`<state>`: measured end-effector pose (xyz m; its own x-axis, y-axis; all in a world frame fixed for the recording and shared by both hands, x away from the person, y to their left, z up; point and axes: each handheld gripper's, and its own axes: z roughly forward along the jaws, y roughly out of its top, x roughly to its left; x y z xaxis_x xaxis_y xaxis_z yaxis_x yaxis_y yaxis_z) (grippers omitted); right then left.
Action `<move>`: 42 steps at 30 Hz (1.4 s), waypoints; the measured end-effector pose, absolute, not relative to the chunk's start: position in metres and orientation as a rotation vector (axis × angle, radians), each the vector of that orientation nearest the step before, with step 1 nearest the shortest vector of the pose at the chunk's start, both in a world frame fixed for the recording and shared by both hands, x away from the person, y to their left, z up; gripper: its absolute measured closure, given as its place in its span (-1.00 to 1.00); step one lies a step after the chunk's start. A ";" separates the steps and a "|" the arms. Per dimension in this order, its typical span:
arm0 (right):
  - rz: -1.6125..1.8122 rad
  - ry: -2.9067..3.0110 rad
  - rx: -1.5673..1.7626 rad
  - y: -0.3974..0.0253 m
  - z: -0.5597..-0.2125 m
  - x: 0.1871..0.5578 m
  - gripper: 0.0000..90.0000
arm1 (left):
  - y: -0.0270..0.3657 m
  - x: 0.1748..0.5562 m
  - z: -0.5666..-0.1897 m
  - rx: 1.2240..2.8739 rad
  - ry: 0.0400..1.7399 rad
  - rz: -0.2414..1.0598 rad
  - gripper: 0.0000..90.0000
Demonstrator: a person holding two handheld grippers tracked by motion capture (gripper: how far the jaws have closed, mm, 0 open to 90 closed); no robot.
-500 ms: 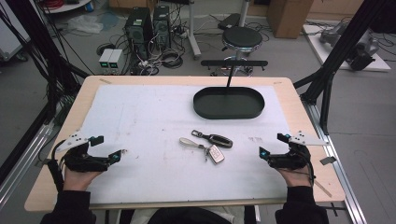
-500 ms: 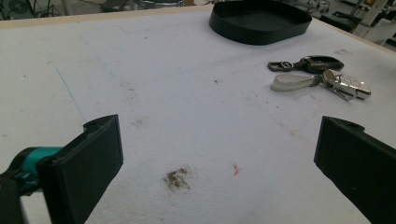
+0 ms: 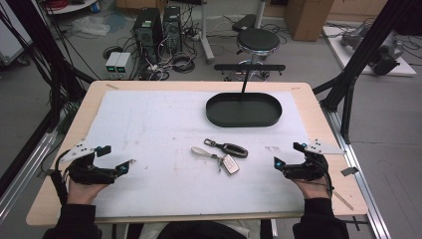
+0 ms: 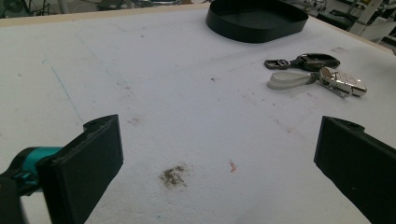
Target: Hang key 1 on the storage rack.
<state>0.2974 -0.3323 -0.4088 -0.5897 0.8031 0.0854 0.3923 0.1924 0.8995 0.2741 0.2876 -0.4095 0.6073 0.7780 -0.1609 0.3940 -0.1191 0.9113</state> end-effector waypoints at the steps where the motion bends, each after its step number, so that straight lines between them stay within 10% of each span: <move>1: 1.364 2.068 1.115 -0.332 -0.409 0.298 -0.98 | 0.287 0.274 -0.410 1.735 0.966 0.435 -0.96; 42: 1.291 2.277 0.952 -0.266 -0.402 0.315 -0.98 | 0.288 0.272 -0.412 1.735 0.980 0.417 -0.96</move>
